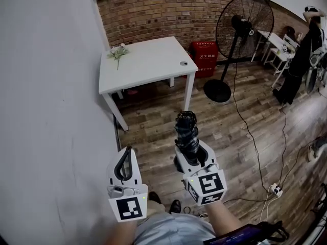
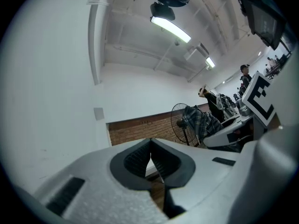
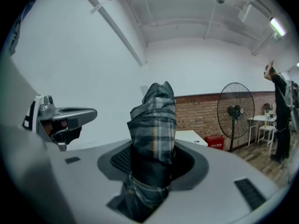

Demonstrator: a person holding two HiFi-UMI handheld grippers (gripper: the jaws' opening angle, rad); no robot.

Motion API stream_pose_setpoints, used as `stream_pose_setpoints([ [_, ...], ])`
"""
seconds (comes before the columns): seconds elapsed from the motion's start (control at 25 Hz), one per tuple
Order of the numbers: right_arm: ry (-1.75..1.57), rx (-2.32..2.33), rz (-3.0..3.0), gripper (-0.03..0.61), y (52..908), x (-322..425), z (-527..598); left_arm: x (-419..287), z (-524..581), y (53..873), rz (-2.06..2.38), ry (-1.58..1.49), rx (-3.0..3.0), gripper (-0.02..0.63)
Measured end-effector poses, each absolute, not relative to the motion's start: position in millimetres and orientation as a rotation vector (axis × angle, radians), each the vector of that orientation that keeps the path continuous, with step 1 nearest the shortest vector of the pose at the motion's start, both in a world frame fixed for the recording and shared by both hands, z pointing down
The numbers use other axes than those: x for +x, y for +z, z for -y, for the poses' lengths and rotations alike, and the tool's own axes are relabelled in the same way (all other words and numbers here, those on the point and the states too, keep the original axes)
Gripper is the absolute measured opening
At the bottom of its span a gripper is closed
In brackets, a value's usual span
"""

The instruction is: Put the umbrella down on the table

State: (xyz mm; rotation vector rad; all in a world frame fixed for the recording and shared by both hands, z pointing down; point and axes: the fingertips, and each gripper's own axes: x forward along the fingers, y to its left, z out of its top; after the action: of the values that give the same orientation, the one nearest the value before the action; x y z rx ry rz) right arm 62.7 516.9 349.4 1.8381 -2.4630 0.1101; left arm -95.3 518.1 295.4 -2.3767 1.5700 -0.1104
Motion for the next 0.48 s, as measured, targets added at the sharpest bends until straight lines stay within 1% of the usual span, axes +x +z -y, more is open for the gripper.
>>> stream_pose_setpoints([
  [0.24,0.13,1.815,2.463,0.196,356.7,68.0,-486.5,-94.5,-487.3,303.1,-1.6,-0.131,-2.377,0.009],
  [0.48,0.158,1.798,2.436,0.195,370.6,68.3,-433.7,-96.3,-431.4,320.8,-1.62,-0.15,-2.414,0.009],
])
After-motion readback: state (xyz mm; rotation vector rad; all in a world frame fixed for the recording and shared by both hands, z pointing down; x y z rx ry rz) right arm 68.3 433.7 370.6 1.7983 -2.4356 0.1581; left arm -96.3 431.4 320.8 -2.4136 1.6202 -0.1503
